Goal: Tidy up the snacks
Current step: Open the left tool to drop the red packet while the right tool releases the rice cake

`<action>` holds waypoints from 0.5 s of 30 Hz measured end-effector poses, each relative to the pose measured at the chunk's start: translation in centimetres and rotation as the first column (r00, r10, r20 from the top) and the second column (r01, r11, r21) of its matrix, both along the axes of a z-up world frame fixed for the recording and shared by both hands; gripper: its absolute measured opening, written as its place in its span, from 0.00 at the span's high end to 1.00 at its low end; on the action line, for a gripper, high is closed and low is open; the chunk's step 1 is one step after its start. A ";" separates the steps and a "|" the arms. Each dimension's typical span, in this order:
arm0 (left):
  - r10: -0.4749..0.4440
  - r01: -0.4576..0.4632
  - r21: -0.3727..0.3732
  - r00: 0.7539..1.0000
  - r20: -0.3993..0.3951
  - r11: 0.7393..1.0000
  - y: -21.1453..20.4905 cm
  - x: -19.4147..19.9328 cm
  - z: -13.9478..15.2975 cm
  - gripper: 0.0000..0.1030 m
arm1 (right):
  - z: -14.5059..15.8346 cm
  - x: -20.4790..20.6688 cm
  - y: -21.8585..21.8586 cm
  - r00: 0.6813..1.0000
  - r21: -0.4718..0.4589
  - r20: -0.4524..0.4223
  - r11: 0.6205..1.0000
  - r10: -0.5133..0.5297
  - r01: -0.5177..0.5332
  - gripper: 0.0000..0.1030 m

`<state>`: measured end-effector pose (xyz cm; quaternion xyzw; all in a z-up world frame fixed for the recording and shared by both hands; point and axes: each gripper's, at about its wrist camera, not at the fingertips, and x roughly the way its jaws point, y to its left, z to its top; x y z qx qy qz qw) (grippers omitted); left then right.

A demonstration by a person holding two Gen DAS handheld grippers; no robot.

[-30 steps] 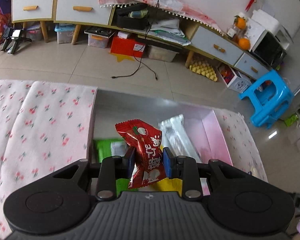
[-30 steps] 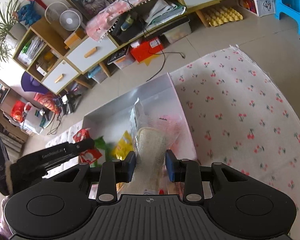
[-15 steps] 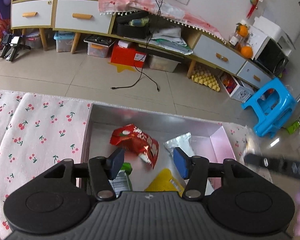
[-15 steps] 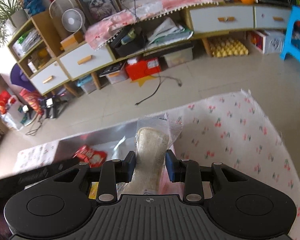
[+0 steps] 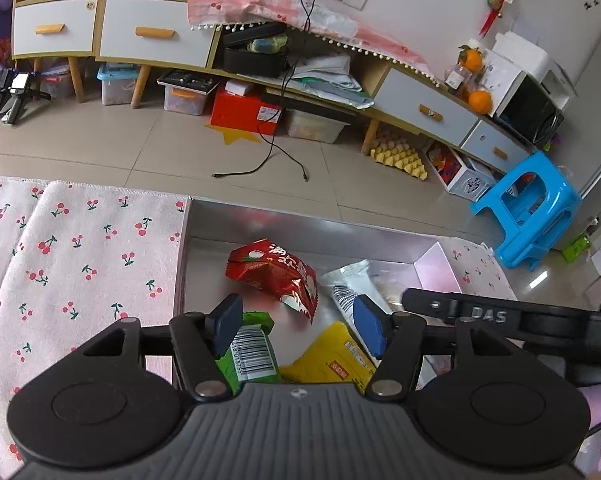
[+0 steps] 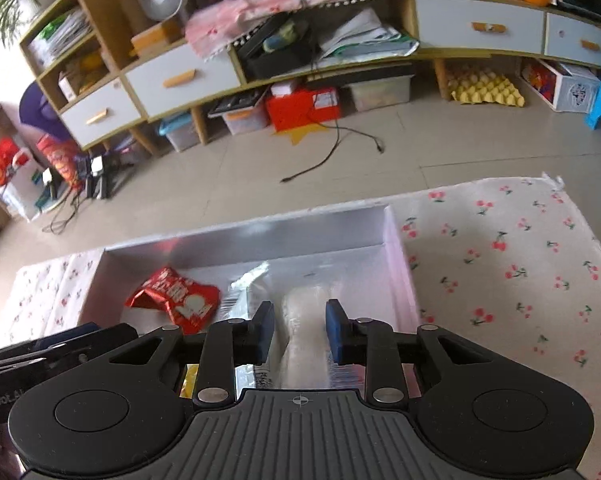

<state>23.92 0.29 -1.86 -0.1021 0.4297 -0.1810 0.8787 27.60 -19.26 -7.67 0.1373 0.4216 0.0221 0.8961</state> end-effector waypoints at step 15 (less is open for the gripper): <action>0.001 -0.001 0.010 1.000 -0.005 1.000 0.1 -1.8 1.0 0.32 | 2.9 -2.7 -0.7 1.000 0.025 -0.011 1.000 -0.015 0.015 0.47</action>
